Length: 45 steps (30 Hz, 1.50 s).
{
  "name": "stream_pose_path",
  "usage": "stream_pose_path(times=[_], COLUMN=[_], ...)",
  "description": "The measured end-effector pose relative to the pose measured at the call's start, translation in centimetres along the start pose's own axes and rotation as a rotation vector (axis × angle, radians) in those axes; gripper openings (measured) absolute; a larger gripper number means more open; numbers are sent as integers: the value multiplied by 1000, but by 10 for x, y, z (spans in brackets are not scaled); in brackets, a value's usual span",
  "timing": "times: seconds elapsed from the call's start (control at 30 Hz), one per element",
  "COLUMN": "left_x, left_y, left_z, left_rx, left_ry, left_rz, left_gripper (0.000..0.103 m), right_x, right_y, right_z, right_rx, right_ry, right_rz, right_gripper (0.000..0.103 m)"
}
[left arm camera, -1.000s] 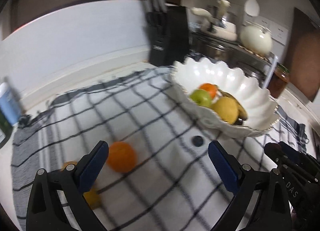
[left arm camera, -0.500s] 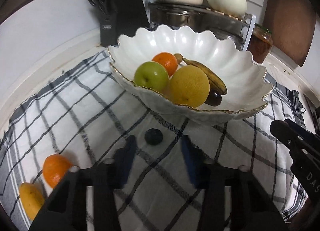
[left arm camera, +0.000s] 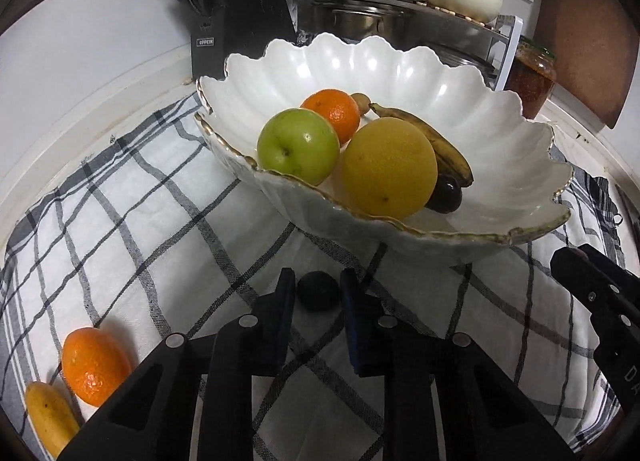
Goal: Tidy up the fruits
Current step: 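Close the left gripper on the blueberry while the right gripper holds the date, then carry the blueberry and date over the white bowl with both grippers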
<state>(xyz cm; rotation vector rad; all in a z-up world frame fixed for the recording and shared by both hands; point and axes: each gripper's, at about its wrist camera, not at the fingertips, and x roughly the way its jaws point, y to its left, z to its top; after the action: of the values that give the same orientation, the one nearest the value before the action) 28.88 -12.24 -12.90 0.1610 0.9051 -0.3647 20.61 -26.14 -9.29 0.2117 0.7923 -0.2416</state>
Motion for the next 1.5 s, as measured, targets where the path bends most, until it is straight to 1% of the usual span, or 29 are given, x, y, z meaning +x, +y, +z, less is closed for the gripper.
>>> stream_pose_path(times=[0.23, 0.4, 0.9, 1.23, 1.5], left_x=[-1, -10, -75, -105, -108], left_y=[-1, 0, 3, -6, -16], left_z=[-2, -5, -5, 10, 25], left_rx=[-6, -11, -41, -48, -44], left_ry=[-2, -4, -85, -144, -160], left_rz=[14, 24, 59, 55, 46], left_gripper=[22, 22, 22, 22, 22], right_x=[1, -5, -49, -70, -74], right_y=[-4, -5, -5, -12, -21], right_z=[0, 1, 8, 22, 37], right_rx=[6, 6, 2, 3, 1], right_ry=[2, -8, -84, -128, -155], right_rz=[0, 4, 19, 16, 19], right_gripper=[34, 34, 34, 34, 34])
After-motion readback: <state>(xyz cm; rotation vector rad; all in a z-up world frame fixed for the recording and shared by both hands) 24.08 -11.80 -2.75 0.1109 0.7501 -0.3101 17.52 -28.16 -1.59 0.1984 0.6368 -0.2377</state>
